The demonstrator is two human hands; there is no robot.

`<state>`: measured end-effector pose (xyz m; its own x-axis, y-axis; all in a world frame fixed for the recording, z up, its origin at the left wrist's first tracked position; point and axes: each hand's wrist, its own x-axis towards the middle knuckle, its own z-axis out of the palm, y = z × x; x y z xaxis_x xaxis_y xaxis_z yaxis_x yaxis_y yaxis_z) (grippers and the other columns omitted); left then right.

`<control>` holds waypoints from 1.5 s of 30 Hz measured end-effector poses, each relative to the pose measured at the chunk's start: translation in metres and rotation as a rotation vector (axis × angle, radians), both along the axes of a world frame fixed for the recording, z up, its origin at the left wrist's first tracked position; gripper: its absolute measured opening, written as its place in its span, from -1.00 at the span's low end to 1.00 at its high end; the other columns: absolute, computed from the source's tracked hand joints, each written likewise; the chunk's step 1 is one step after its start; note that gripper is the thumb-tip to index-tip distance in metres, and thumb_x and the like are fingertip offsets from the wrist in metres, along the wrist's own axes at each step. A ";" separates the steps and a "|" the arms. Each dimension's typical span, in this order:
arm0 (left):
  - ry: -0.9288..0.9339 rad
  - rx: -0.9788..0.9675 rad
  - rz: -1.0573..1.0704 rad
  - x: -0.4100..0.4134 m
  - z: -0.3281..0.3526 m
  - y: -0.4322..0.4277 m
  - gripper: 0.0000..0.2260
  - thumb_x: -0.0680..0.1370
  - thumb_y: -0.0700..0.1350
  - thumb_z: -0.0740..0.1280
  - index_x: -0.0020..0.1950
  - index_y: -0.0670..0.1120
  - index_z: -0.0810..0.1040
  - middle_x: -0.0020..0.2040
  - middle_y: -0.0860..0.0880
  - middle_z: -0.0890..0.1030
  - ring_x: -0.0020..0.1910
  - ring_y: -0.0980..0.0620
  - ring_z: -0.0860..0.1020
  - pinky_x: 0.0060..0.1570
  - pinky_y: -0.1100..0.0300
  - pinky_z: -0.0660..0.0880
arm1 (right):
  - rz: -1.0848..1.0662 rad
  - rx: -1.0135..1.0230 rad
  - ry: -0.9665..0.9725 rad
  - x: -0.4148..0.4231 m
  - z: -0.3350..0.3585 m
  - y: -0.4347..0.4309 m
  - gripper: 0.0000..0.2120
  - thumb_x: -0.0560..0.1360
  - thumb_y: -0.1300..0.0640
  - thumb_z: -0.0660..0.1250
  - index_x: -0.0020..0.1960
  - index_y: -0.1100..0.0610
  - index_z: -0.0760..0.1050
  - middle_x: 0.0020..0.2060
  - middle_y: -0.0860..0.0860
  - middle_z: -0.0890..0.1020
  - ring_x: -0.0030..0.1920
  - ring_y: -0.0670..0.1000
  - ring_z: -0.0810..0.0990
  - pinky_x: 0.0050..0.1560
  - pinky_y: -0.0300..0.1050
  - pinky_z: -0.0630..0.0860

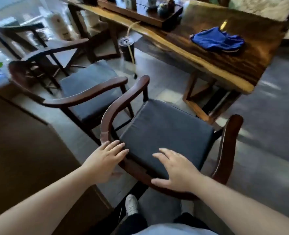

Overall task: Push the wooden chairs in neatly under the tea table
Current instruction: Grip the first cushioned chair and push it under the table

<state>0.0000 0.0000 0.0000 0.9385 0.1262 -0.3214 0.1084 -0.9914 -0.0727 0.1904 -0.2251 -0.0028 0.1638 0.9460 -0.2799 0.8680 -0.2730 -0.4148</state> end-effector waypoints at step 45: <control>-0.135 -0.132 -0.382 0.110 -0.031 0.035 -0.71 0.26 0.20 0.48 -0.29 0.05 0.50 -0.38 0.11 0.58 -0.41 -0.05 0.58 -0.46 0.14 0.48 | -0.227 -0.198 0.015 0.025 -0.067 -0.011 -0.69 0.37 0.12 0.34 0.04 0.07 0.30 -0.07 0.01 0.58 -0.01 0.14 0.55 -0.05 0.09 0.44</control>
<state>0.1103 0.0349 -0.0311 0.9446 -0.2730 -0.1824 -0.2689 -0.9620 0.0470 0.2155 -0.2362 -0.0703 0.3594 0.8123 -0.4594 0.7698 -0.5363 -0.3461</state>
